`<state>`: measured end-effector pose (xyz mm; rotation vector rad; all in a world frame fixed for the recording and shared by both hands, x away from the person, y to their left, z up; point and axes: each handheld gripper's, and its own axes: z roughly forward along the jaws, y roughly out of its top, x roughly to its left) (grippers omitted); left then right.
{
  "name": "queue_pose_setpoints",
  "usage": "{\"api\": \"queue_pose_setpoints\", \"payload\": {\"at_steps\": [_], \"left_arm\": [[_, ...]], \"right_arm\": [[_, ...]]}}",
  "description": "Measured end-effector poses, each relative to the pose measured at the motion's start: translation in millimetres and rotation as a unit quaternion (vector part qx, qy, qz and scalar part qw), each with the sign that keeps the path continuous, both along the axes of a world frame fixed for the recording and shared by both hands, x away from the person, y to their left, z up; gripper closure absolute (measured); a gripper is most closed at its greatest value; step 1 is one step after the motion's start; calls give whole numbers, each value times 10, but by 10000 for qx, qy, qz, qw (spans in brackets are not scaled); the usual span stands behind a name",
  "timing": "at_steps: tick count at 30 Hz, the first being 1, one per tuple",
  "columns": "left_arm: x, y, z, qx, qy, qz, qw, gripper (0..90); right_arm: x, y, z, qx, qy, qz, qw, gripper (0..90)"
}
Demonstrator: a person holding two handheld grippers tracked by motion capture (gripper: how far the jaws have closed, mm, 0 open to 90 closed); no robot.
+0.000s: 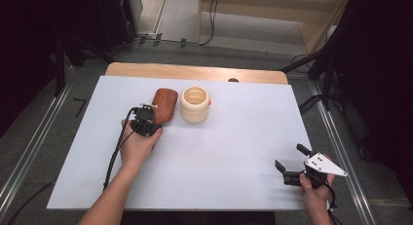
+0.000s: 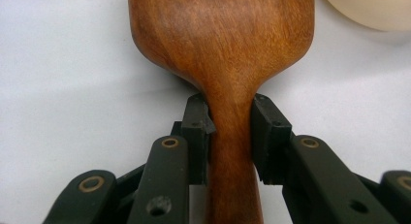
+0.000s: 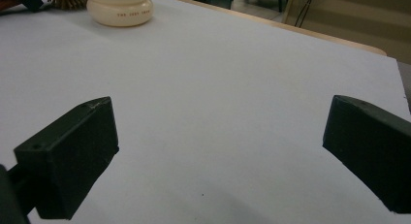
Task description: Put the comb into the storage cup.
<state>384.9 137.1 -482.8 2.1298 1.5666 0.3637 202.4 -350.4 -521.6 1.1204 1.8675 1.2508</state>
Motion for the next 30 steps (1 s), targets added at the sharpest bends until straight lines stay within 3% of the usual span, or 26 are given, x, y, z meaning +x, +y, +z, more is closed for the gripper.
{"api": "queue_pose_setpoints", "payload": {"at_steps": [9,22,26,30], "left_arm": [[-52,22,-32,-144,-200,84,9997,722],[-107,66,-65,-193,-458,-111,9987,724],[-115,96,-49,-289,-526,-77,9982,724],[-138,147,26,-439,-732,-22,9963,723]], "right_arm": [[2,1,0,-43,-10,13,10000,0],[-3,3,0,-41,-9,-6,10000,0],[-3,-3,1,-30,-39,-30,10000,0],[-3,-4,1,-23,-38,-35,10000,0]]}}
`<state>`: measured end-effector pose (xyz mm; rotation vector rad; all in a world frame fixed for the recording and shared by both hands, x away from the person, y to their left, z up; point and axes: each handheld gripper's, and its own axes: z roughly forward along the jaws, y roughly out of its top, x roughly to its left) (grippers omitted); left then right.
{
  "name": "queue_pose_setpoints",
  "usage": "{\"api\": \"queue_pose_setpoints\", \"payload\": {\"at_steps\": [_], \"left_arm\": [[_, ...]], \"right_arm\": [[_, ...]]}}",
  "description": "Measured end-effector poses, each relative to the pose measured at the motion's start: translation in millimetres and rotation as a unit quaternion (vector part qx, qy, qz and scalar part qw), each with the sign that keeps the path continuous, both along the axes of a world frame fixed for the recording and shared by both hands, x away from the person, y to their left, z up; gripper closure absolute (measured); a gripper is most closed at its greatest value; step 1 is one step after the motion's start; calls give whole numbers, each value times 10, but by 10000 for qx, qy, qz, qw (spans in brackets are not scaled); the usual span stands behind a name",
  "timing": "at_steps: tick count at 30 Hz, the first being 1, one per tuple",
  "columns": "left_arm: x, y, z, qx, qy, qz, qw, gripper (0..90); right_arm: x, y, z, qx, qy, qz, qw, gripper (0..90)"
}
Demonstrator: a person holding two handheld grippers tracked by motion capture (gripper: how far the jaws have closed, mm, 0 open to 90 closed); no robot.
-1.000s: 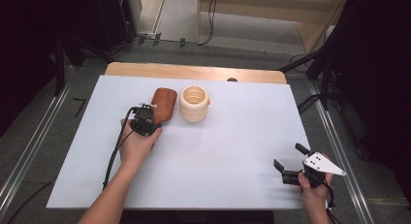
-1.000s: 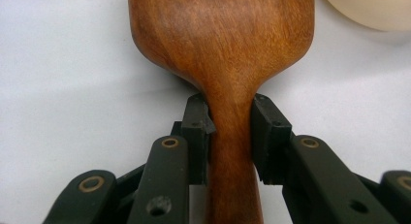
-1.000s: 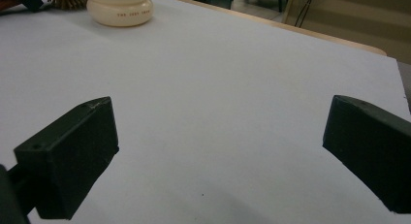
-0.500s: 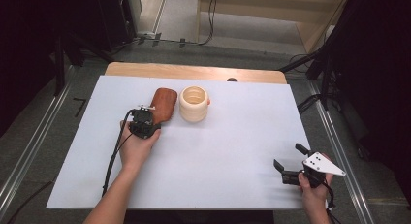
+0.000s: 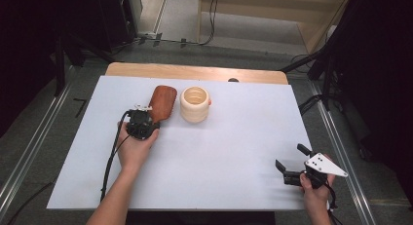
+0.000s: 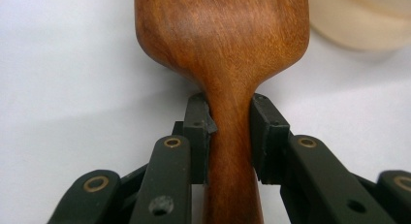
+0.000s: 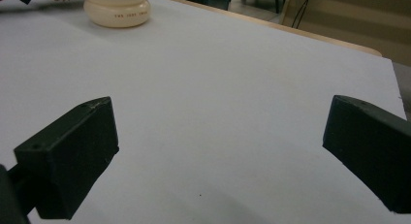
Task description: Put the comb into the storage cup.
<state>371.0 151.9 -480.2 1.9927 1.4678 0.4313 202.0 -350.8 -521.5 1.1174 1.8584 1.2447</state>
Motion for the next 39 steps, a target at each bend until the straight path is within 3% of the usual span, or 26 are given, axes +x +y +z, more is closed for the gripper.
{"api": "queue_pose_setpoints", "payload": {"at_steps": [4,13,18,20,24,30,39], "left_arm": [[-69,50,86,-145,-315,-11,9994,723],[-175,127,120,-286,-647,-44,9975,724],[-240,191,117,-493,-876,-136,9948,723],[-279,182,123,-416,-987,-220,9940,723],[-352,183,135,-528,-1147,-348,9914,723],[-448,179,108,-533,-1294,-340,9896,722],[-574,191,138,-676,-1530,-362,9853,722]], "right_arm": [[-5,-5,3,28,-13,-24,10000,0],[-13,-4,19,-8,-26,-115,9999,0],[-16,4,61,-46,-11,-195,9998,0],[-28,6,76,-52,0,-242,9997,0],[-39,21,106,105,36,-216,9997,0],[-34,154,245,-6,-69,-111,9999,0],[98,350,540,158,-276,79,9995,0]]}}
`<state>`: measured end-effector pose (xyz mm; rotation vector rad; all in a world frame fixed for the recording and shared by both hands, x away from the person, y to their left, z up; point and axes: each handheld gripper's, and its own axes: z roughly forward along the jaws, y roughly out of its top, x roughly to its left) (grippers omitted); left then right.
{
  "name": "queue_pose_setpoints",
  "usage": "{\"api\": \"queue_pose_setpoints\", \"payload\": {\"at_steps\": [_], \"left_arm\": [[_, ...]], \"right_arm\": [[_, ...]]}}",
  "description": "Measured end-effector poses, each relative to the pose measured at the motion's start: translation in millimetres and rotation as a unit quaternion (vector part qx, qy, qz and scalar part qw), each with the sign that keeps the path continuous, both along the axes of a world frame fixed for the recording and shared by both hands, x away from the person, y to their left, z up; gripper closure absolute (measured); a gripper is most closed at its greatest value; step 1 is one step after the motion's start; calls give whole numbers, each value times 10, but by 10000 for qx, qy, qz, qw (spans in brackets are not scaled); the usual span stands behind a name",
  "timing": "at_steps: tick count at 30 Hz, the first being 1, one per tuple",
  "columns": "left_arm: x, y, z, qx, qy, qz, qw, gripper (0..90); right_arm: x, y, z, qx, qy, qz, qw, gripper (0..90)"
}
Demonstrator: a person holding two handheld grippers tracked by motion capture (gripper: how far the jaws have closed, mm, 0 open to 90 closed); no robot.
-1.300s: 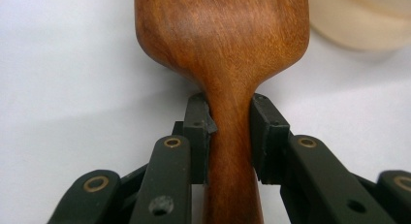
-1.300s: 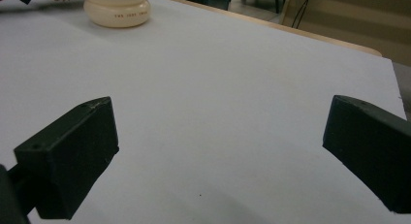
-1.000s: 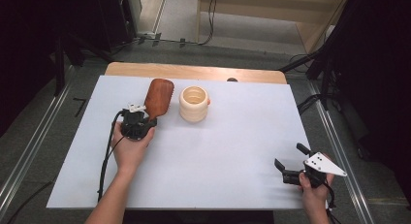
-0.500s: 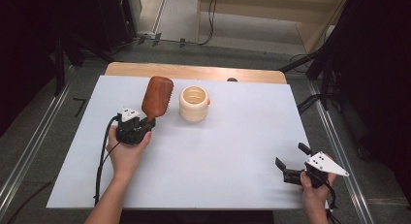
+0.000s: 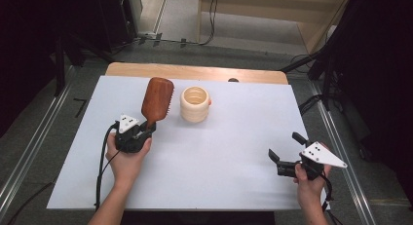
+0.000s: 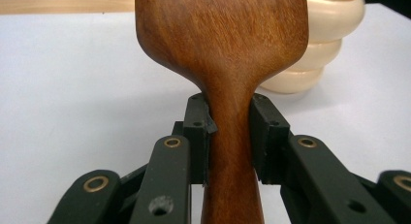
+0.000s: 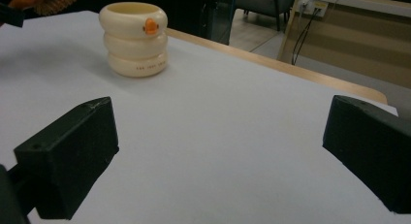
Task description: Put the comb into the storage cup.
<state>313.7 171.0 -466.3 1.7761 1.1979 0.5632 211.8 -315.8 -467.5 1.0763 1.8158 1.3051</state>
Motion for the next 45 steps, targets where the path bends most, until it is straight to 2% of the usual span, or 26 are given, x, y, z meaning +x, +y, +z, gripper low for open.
{"api": "queue_pose_setpoints", "payload": {"at_steps": [4,6,7,13,16,23,29,33,37,45], "left_arm": [[-62,-10,29,-76,-114,-26,9999,722],[-91,-32,42,-57,-184,-32,9998,722],[-101,-38,48,-90,-210,-64,9997,722],[-167,-96,89,-115,-381,-192,9990,722],[-195,-113,106,-184,-470,-236,9984,722],[-243,-154,137,-273,-572,-236,9977,722],[-290,-169,162,-312,-692,-289,9967,722],[-330,-215,155,-283,-868,-383,9951,721],[-354,-253,157,-307,-921,-439,9943,721],[-404,-321,142,-376,-978,-574,9928,722]], "right_arm": [[57,92,60,87,8,45,10000,0],[120,208,121,222,9,129,9997,0],[120,208,121,222,9,129,9997,0],[269,484,246,275,32,292,9992,0],[307,546,275,312,9,366,9988,0],[431,777,362,402,37,567,9976,0],[542,939,453,539,36,722,9959,0],[597,1029,505,624,50,844,9945,0],[650,1113,539,773,121,994,9920,0],[639,1177,539,1009,198,1178,9877,0]]}}
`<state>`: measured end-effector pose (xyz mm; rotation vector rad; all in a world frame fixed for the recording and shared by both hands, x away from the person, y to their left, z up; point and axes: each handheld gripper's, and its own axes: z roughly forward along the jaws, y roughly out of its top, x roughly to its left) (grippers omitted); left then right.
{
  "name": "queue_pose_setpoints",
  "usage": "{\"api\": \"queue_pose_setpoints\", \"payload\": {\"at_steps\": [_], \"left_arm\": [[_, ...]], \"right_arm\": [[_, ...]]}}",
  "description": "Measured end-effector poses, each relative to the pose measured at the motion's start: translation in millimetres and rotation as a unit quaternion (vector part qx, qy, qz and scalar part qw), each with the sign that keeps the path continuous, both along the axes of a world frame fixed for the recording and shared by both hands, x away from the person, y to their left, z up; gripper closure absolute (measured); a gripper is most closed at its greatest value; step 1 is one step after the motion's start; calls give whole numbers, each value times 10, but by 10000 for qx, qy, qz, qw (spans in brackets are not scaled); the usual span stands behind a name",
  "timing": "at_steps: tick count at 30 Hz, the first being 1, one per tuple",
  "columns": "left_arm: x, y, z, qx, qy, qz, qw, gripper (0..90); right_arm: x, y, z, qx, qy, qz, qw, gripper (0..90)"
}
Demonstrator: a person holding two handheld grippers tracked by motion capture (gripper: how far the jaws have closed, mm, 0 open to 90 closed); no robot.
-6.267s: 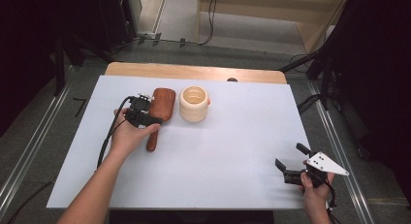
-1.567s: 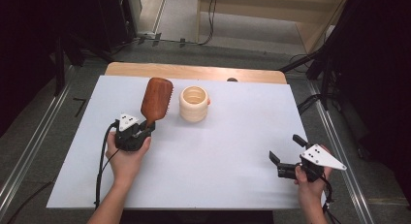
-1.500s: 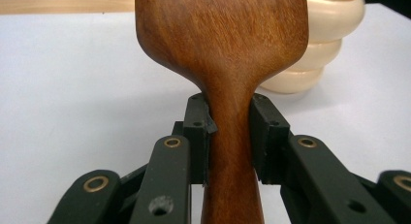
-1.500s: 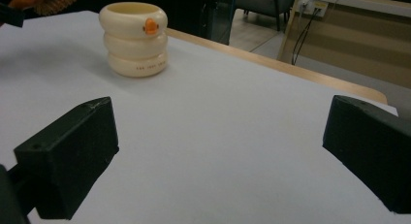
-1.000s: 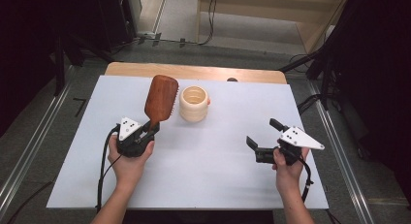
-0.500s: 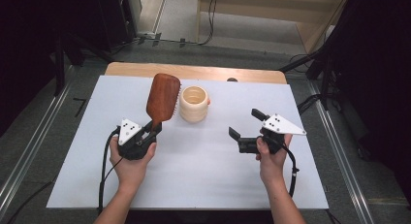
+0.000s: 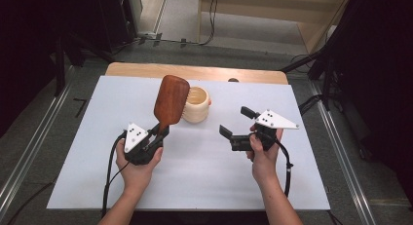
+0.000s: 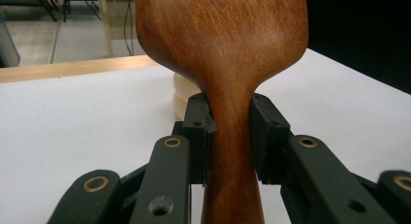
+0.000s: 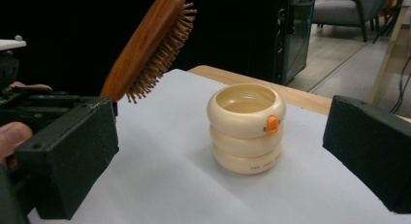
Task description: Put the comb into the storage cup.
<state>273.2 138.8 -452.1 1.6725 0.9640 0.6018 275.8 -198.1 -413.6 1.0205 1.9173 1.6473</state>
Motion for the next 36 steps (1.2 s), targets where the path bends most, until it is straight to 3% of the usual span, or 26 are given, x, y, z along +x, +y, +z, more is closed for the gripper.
{"api": "queue_pose_setpoints", "payload": {"at_steps": [8,15,19,24,34,36], "left_arm": [[-52,-151,-73,-49,27,-202,9998,721],[-110,-287,-142,61,40,-443,9990,721],[-134,-325,-155,104,9,-537,9985,721],[-164,-373,-164,105,-5,-593,9982,721],[-241,-485,-194,141,-80,-810,9966,721],[-255,-501,-195,136,-102,-862,9961,720]], "right_arm": [[22,105,-26,95,177,194,9996,0],[71,187,-58,274,453,270,9982,0],[95,206,-103,522,694,358,9956,0],[114,296,-155,482,831,447,9944,0],[132,359,-175,740,1075,478,9903,0],[135,372,-176,786,1176,382,9892,0]]}}
